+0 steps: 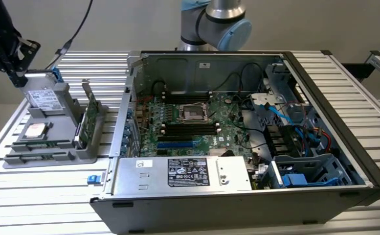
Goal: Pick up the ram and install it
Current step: 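Reach for the ram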
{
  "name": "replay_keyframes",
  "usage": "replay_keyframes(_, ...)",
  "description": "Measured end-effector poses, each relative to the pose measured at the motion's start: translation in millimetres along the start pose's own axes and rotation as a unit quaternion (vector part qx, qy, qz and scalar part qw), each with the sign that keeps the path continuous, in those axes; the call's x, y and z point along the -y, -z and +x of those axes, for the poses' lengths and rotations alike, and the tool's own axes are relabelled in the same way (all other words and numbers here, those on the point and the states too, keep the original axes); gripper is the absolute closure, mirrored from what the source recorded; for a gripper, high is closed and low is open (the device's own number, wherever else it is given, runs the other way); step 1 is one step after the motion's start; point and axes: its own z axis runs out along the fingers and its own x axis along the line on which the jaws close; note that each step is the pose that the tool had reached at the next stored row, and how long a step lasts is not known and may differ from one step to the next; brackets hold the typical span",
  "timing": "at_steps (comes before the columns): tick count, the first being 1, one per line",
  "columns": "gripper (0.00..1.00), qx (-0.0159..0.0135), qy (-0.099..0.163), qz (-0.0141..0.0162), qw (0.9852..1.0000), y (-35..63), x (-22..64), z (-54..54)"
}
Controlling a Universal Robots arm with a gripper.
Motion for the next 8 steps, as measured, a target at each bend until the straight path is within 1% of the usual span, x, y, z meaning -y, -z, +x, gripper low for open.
replay_keyframes(8, 0.90, -0.0006, 0.009, 0.0008, 1.0000, -9.9, 8.1, 2.5)
